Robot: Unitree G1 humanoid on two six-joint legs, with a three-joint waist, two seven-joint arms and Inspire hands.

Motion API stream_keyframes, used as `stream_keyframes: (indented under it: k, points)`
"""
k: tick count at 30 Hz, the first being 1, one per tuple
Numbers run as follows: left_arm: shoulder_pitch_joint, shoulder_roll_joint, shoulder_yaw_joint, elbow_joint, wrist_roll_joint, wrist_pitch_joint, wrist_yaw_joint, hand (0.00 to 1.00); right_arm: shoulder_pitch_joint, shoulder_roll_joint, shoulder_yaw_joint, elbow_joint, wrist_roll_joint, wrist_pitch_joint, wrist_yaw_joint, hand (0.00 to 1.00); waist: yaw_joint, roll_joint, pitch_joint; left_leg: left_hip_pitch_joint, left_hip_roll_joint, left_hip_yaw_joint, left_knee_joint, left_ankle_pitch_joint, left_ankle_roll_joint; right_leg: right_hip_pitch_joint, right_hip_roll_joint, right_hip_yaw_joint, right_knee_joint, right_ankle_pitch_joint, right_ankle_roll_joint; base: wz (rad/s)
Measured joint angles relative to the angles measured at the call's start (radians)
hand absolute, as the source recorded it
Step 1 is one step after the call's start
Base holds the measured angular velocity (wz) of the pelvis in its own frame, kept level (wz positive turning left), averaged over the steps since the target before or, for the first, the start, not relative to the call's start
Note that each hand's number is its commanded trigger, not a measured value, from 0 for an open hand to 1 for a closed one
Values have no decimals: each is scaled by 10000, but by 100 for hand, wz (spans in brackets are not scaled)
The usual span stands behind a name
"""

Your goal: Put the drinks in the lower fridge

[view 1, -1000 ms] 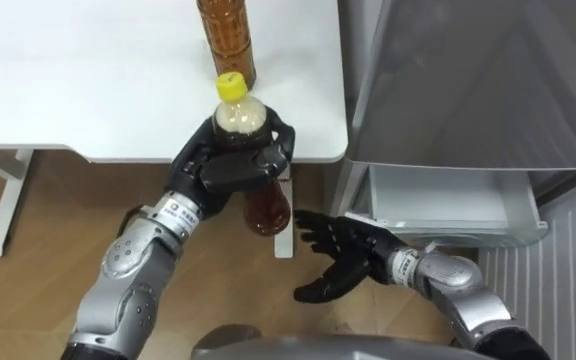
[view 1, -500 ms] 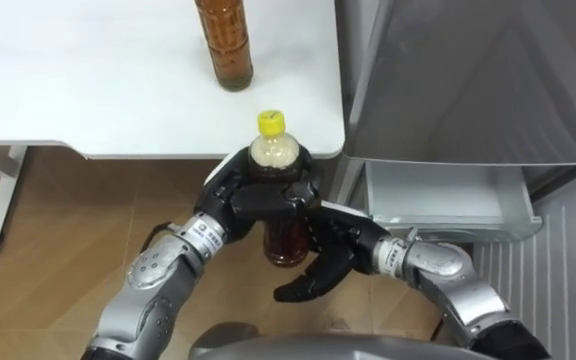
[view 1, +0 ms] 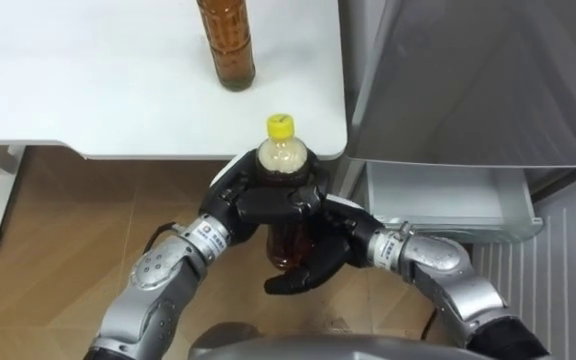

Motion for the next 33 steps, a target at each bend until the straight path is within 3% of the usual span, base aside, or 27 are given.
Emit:
stream_keyframes:
  k: [3, 6, 7, 25, 27, 30, 31, 33]
  points:
    - [4, 0, -89, 41, 40, 3, -4, 100, 61, -42, -8, -1, 140, 129, 63, 4, -11, 16, -11, -18, -13, -6, 11, 0, 0, -6, 1, -4, -1, 0, 0, 0]
    - [3, -1, -170, 150, 38, 3, -3, 100, 109, -57, -5, -1, 164, 291, 72, 87, -28, 60, -38, -22, -72, -23, 22, 1, 1, -3, -2, -3, 0, 0, 0, 0]
    - [4, 3, -204, 170, 37, 4, -2, 100, 122, -74, 11, -1, 167, 322, 73, 100, -17, 72, -46, -17, -72, -24, 30, 1, 1, -2, -4, -5, 1, 0, 0, 0]
    - [2, -22, -544, 168, 114, 164, -608, 100, 200, -478, 351, 1, 376, 376, 112, 100, 37, 92, -111, 17, -101, -25, 19, 15, 23, 4, -24, 2, 6, 0, 0, 0]
    - [1, -60, -588, 162, 117, 178, -639, 82, 201, -507, 383, 1, 375, 377, 108, 100, 41, 85, -116, 58, -104, -23, 26, 14, 24, 8, -26, 28, 6, 0, 0, 0]
    - [0, -72, -581, 163, -7, 213, -682, 15, 204, -550, 381, 1, 395, 376, 184, 100, 39, 79, -115, 72, -103, -21, 27, 15, 24, 15, -26, 26, 6, 0, 0, 0]
    - [-8, -75, -574, 162, -52, 213, -695, 0, 209, -569, 375, 1, 458, 376, 199, 100, 19, 79, -115, 76, -103, -20, 29, 15, 24, 15, -25, 36, 6, 0, 0, 0]
    - [-16, -66, -574, 163, -49, 214, -725, 0, 208, -573, 373, 0, 458, 376, 223, 100, 22, 80, -115, 73, -102, -21, 14, 15, 24, 24, -24, 41, 5, 0, 0, 0]
